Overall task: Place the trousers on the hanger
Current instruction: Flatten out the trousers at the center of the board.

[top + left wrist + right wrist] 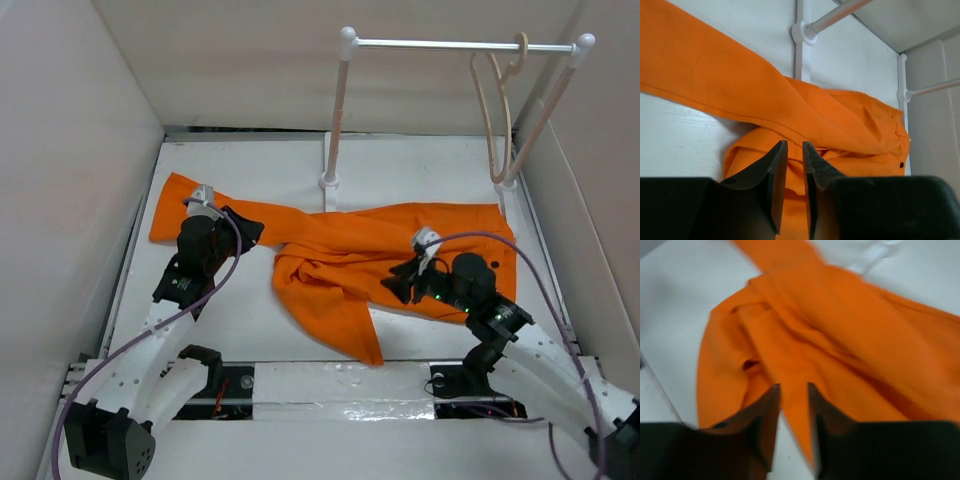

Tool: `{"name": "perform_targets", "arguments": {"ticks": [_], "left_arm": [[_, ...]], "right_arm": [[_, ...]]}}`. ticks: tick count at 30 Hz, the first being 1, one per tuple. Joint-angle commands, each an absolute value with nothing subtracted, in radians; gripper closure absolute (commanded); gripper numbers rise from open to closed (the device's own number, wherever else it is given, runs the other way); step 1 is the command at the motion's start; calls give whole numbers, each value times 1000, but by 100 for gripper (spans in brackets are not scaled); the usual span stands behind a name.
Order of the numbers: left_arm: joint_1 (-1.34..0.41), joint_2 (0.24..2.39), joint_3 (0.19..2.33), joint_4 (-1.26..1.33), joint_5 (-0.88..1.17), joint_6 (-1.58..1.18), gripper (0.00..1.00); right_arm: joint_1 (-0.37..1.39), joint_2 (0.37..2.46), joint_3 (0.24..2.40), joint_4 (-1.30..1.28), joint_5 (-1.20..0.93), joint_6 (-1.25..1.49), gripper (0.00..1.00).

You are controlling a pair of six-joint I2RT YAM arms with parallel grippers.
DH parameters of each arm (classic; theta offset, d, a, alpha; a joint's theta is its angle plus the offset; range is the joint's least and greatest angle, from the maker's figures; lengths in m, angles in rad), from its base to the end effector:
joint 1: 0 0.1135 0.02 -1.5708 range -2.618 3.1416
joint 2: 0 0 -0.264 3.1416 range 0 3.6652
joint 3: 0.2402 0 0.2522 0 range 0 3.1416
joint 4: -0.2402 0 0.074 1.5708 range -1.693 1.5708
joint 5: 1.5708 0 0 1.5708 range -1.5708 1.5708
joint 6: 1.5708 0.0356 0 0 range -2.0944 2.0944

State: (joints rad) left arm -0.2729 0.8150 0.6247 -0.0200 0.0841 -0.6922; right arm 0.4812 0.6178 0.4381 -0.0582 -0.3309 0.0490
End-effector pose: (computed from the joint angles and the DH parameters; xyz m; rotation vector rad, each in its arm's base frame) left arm 0.1897 -0.0562 0.2953 -0.3226 1.8178 -0.7615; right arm 0.1375 0.0849 0.2563 -0.6277 1.7374 0.6726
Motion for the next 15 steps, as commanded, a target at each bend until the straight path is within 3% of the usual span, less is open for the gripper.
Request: {"name": "perform_targets", "arguments": {"ticks": [1,2,3,4,8,11,12,15], "left_arm": [[-270,810,689,3,166,-661,80],[-270,813,699,8,184,-661,78],[-270,815,703,15,190,-661,74],[-270,822,706,29,196,-664,71],[-349,880,779,81,221,-690,70],[-527,980,909,75,94,-686,70],[-640,1011,954,51,-39,-671,70],[-689,1046,1011,72,-104,-686,70]], "right_arm": [[825,652,433,-87,-145,41,51],[909,669,431,-84,-96,61,41],[989,716,437,-83,-7,102,37],[1125,747,445,-83,49,116,36],[1302,923,497,-124,224,192,35],[1313,1035,486,-80,262,250,35],[1322,1052,482,-65,264,277,35],[1344,1100,474,-41,342,334,34]]}}
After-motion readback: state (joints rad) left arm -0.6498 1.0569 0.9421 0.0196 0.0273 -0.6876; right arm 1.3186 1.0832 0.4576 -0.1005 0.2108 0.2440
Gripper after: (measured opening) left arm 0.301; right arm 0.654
